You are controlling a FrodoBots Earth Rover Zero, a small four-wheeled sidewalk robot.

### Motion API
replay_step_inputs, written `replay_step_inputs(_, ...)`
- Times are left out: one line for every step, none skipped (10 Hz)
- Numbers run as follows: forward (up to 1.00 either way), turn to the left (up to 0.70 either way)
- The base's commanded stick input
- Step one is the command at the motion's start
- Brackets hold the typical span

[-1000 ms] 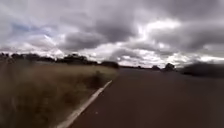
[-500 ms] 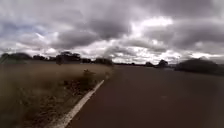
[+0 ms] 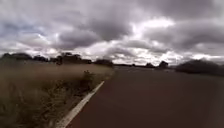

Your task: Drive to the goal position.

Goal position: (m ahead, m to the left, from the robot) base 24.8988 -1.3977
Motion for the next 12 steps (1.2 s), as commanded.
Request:
replay_step_inputs(1.00,0.04)
replay_step_inputs(1.00,0.04)
replay_step_inputs(1.00,0.04)
replay_step_inputs(1.00,0.04)
replay_step_inputs(1.00,0.04)
replay_step_inputs(1.00,0.04)
replay_step_inputs(1.00,0.04)
replay_step_inputs(1.00,0.04)
replay_step_inputs(1.00,0.04)
replay_step_inputs(1.00,0.04)
replay_step_inputs(1.00,0.04)
replay_step_inputs(1.00,0.04)
